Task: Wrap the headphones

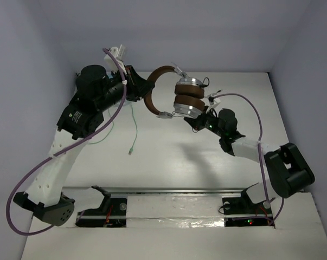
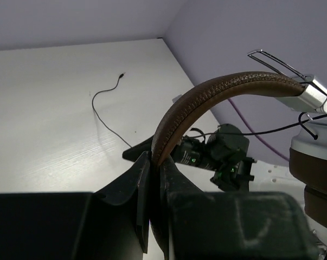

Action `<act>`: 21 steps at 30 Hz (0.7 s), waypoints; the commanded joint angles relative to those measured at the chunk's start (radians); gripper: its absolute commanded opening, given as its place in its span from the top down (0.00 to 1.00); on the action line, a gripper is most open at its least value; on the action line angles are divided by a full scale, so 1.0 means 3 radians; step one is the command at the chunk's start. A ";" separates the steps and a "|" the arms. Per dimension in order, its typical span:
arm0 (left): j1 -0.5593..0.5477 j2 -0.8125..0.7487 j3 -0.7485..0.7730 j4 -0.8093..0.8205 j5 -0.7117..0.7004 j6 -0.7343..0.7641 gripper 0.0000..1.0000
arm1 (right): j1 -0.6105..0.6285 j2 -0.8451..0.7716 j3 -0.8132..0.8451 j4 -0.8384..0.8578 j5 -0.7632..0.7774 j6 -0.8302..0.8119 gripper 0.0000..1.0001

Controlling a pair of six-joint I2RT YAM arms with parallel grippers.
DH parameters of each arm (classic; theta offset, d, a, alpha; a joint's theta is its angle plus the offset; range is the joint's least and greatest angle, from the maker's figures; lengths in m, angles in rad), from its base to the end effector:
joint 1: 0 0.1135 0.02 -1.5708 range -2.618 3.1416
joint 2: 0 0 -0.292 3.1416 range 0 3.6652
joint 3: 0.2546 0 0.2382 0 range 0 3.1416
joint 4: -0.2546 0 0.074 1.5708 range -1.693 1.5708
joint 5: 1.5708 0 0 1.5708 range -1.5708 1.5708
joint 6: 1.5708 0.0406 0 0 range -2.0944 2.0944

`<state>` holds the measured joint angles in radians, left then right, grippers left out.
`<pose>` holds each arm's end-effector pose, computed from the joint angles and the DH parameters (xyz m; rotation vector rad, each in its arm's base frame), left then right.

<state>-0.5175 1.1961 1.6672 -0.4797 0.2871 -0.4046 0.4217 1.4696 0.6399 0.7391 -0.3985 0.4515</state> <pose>0.1718 -0.1110 0.5424 0.3279 1.6277 -0.9377 0.2685 0.1377 0.2644 -0.2920 1.7271 0.9804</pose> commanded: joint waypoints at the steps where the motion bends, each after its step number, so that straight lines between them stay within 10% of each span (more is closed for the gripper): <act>1: 0.0022 -0.0086 -0.0365 0.0913 0.0025 -0.0568 1.00 | 0.0189 -0.0311 -0.0047 0.0033 0.0141 0.0183 0.91; 10: 0.0053 -0.0264 -0.1537 0.2350 -0.0634 -0.1612 1.00 | 0.0736 -0.0951 0.0025 -0.1419 0.1087 0.0320 1.00; 21: 0.0022 -0.0597 -0.1983 0.1973 -0.2066 -0.1183 1.00 | 0.2024 -0.1355 0.0709 -0.3489 0.2242 0.0203 1.00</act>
<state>-0.5087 1.1076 1.0786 0.0311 -0.1780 -0.7830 0.9588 1.0996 0.7582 -0.0822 0.1200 0.5236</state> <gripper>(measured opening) 0.043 0.024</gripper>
